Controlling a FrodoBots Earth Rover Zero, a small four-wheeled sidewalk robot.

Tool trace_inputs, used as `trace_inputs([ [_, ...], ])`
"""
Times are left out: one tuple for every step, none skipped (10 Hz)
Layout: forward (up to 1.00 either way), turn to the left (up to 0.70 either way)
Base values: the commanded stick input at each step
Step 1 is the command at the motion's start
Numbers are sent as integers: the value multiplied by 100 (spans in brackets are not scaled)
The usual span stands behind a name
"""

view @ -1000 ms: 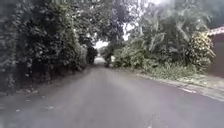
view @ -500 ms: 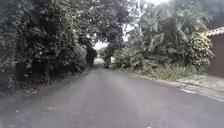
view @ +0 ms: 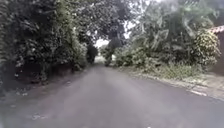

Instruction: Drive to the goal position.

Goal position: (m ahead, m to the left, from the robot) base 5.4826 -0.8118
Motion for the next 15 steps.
trace_inputs([
  [70, 0],
  [70, 0],
  [70, 0],
  [70, 0],
  [70, 0],
  [70, 0],
  [70, 0],
  [70, 0],
  [70, 0],
  [70, 0],
  [70, 0],
  [70, 0],
  [70, 0],
  [70, 1],
  [70, 8],
])
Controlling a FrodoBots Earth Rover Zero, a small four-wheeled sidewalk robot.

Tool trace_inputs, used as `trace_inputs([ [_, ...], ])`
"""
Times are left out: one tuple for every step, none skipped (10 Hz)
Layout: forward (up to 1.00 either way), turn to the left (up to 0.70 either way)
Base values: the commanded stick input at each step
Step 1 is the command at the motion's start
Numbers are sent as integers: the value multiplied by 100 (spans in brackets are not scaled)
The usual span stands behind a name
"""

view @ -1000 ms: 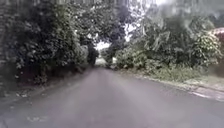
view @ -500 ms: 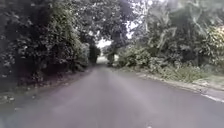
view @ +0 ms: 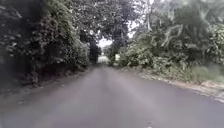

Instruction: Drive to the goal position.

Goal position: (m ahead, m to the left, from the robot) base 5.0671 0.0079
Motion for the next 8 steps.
trace_inputs([
  [70, 16],
  [70, 23],
  [70, 30],
  [70, 35],
  [70, 35],
  [70, 35],
  [70, 22],
  [70, 5],
])
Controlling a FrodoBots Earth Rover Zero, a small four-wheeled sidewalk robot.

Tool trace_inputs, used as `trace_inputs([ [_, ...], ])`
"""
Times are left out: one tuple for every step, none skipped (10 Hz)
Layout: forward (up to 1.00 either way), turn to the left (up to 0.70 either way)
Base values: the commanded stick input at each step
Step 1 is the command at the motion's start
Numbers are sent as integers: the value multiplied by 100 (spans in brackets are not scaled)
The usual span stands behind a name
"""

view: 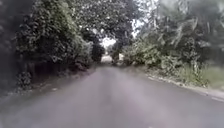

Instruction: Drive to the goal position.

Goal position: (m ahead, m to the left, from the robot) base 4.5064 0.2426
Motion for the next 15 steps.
trace_inputs([
  [70, 0],
  [70, 0],
  [70, 0],
  [70, 0],
  [70, 0],
  [70, 0],
  [70, 0],
  [70, 0],
  [70, 0],
  [70, 0],
  [70, 0],
  [70, 0],
  [70, 0],
  [70, 0],
  [70, 0],
])
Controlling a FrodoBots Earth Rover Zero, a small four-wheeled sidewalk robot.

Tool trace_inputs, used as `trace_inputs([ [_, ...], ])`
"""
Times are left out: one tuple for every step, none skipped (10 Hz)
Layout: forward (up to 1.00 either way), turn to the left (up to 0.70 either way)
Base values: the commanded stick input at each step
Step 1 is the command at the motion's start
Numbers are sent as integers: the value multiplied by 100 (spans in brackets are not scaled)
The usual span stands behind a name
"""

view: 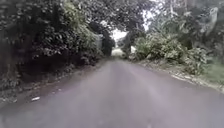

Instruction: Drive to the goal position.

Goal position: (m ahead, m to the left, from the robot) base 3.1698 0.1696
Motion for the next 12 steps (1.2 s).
trace_inputs([
  [70, 0],
  [70, -16],
  [70, -33],
  [70, -23],
  [70, -9],
  [70, 0],
  [70, 0],
  [70, 0],
  [70, 0],
  [70, 0],
  [70, 0],
  [70, 0],
])
